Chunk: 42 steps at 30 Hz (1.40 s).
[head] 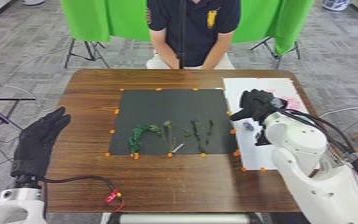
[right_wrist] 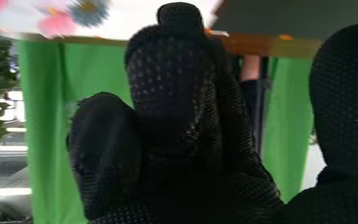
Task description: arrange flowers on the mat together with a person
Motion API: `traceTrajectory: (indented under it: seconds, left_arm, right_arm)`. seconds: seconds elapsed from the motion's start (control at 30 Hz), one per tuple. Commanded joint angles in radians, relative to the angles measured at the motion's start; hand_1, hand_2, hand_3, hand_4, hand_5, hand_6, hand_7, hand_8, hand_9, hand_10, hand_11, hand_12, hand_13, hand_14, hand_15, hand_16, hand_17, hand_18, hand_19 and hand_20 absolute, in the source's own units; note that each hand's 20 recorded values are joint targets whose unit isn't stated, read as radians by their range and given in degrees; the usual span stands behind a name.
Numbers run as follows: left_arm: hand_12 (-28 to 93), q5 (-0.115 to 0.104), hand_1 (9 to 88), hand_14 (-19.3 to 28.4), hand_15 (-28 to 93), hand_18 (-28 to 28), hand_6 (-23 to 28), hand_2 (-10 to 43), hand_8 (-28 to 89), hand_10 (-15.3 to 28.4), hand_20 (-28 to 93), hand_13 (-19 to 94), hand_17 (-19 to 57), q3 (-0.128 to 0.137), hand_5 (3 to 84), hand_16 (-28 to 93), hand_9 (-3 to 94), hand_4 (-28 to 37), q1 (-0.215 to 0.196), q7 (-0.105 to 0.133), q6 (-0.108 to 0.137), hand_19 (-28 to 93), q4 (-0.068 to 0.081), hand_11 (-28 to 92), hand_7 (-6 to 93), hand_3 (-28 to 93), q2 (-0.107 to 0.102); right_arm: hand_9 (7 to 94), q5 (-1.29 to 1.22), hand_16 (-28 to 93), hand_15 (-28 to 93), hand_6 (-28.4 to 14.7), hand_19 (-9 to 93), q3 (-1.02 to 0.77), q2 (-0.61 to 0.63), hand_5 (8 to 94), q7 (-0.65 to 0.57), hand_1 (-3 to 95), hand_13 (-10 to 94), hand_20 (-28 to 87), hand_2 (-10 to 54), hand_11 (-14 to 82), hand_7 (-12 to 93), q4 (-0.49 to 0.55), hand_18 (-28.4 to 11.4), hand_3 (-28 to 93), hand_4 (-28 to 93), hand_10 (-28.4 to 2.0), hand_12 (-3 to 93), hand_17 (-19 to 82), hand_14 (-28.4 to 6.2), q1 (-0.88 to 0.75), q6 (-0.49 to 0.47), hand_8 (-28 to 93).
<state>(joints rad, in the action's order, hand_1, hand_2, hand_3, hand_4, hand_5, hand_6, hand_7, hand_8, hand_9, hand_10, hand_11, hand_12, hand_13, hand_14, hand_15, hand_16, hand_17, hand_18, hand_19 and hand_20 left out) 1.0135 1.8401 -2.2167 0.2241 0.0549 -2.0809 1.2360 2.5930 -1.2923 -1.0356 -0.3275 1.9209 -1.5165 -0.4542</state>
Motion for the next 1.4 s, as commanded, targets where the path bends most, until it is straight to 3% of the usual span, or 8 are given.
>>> traceTrajectory:
  seconds: [0.03, 0.43, 0.83, 0.9, 0.93, 0.97, 1.0, 1.4]
  left_arm:
    - [12, 0.008, 23.2, 15.1, 8, 9.6, 6.9, 3.7, -5, 15.3, 14, 30, 5.7, -0.004, 48.4, 1, 44.4, -24.6, -0.009, -0.019, -0.017, 4, 0.004, 12, 6.1, 66, 0.009]
    - [12, 0.007, 23.5, 15.1, 8, 9.6, 6.8, 3.5, -5, 15.2, 14, 30, 5.7, -0.003, 48.3, 1, 44.3, -24.3, -0.006, -0.024, -0.018, 4, 0.004, 12, 6.3, 66, 0.008]
    - [12, 0.009, 23.6, 15.1, 8, 9.6, 6.8, 3.4, -5, 15.3, 14, 30, 5.6, -0.002, 48.4, 1, 44.3, -24.3, -0.002, -0.021, -0.014, 4, 0.005, 12, 6.3, 66, 0.012]
    - [12, 0.009, 23.5, 15.1, 8, 9.6, 6.8, 3.3, -5, 15.3, 14, 30, 5.6, -0.002, 48.3, 1, 44.3, -24.2, -0.004, -0.021, -0.014, 4, 0.004, 12, 6.3, 66, 0.013]
    - [12, 0.009, 23.6, 15.1, 8, 9.6, 6.8, 3.4, -5, 15.2, 14, 30, 5.6, -0.002, 48.3, 1, 44.3, -24.3, -0.004, -0.021, -0.014, 4, 0.005, 12, 6.3, 66, 0.013]
    - [12, 0.009, 23.6, 15.1, 8, 9.6, 6.9, 3.3, -5, 15.2, 14, 30, 5.6, -0.001, 48.3, 1, 44.3, -24.3, -0.004, -0.021, -0.014, 4, 0.005, 12, 6.2, 66, 0.013]
    - [12, 0.008, 23.6, 15.1, 8, 9.6, 6.9, 3.3, -5, 15.2, 14, 30, 5.6, -0.001, 48.3, 1, 44.3, -24.3, -0.003, -0.022, -0.013, 4, 0.005, 12, 6.2, 66, 0.013]
    - [12, 0.005, 23.7, 15.1, 8, 9.6, 6.8, 3.2, -5, 15.2, 14, 30, 5.6, 0.020, 48.4, 1, 44.3, -24.4, -0.009, -0.014, 0.005, 4, 0.002, 13, 6.3, 66, 0.003]
  right_arm:
    - [81.0, 0.057, 19, 54, -4.1, 93, -0.015, 0.016, 62.6, -0.052, 32.1, 94, 27, -9.5, 11.9, 9, -0.037, -5.0, 56, -15, -16.9, 13.1, 73, -2.2, -0.034, -0.027, -9]
    - [86.0, 0.049, 19, 55, -5.2, 93, -0.011, -0.011, 67.0, -0.046, 33.9, 94, 27, -9.5, 14.2, 9, -0.057, -4.9, 56, -16, -16.0, 13.9, 74, -1.9, -0.073, 0.031, -9]
    - [91.2, 0.066, 16, 60, -3.9, 93, 0.043, -0.023, 75.8, -0.058, 47.0, 94, 28, -9.5, 18.1, 13, -0.092, -4.7, 63, -20, -13.9, 15.4, 76, -0.8, -0.117, 0.145, -9]
    - [92.4, 0.061, 16, 61, -4.1, 93, 0.045, -0.025, 77.0, -0.062, 53.4, 94, 28, -9.5, 15.8, 13, -0.093, -4.6, 56, -17, -13.3, 19.5, 76, -0.7, -0.122, 0.140, 1]
    - [93.1, 0.058, 16, 61, -4.3, 93, 0.046, -0.024, 78.2, -0.063, 71.1, 94, 29, -9.5, 14.4, 13, -0.094, -4.5, 13, 10, -12.7, 21.6, 76, -0.6, -0.123, 0.146, 4]
    - [93.5, 0.050, 16, 61, -4.3, 93, 0.045, -0.024, 79.9, -0.064, 83.6, 94, 29, -9.5, 13.8, 13, -0.094, -4.4, -14, 28, -12.2, 23.6, 77, -0.5, -0.122, 0.149, 7]
    - [93.7, 0.049, 16, 61, -4.2, 93, 0.046, -0.022, 81.6, -0.064, 89.8, 94, 29, -9.5, 13.7, 14, -0.093, -4.4, -25, 36, -11.7, 24.9, 77, -0.3, -0.121, 0.154, 9]
    - [93.7, 0.001, 16, 63, -3.2, 93, 0.029, 0.020, 85.5, -0.011, 94.6, 94, 31, -9.5, 20.5, 16, 0.000, -5.1, -26, 44, -10.0, 25.1, 77, 0.0, 0.007, 0.254, 10]
